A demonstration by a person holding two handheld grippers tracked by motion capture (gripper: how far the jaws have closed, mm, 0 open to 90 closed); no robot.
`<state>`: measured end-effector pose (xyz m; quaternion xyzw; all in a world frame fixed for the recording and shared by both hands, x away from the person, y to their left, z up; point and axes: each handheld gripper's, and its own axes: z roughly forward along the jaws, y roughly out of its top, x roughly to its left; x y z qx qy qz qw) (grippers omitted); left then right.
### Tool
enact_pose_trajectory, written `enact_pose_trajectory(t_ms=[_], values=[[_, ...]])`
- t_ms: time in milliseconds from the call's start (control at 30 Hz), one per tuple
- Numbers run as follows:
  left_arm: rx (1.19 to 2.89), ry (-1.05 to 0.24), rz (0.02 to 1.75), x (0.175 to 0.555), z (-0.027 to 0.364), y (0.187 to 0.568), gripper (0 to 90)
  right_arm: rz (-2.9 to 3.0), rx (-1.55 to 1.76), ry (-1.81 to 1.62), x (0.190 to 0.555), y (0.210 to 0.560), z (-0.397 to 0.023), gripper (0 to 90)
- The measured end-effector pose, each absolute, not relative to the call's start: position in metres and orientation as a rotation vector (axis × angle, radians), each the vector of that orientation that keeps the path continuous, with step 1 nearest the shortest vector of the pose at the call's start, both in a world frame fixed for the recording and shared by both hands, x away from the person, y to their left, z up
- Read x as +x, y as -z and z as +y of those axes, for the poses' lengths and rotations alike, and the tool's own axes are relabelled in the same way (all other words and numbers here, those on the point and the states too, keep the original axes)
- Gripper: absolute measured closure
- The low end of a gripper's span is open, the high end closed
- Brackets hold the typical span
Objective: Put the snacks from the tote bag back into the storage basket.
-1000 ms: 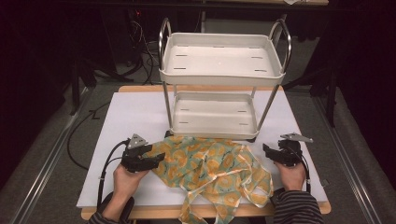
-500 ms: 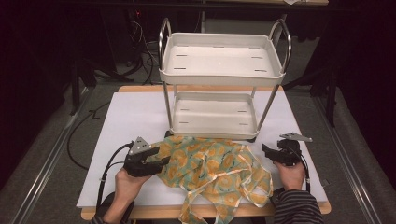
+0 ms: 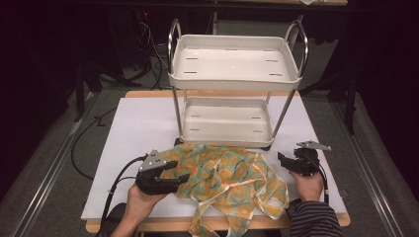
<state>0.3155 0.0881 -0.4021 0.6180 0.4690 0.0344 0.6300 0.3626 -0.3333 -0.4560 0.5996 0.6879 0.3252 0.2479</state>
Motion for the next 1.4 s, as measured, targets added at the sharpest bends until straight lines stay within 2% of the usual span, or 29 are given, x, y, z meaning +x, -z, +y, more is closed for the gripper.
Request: enact_pose_trajectory(t_ms=[867,1067,1300,1400], values=[[1.594,-0.022,0.983,0.283,0.029,0.426,23.5,1.882,1.638,-0.866,0.362,0.457,-0.334,32.8],[1.672,-0.089,0.941,0.276,0.015,0.436,24.0,1.884,1.642,-0.854,0.362,0.457,-0.333,32.8],[1.695,-0.13,0.937,0.276,0.007,0.445,33.7,1.883,1.645,-0.856,0.362,0.457,-0.334,32.9],[1.701,-0.121,0.933,0.276,0.005,0.447,45.3,1.88,1.648,-0.859,0.361,0.457,-0.333,33.1]])
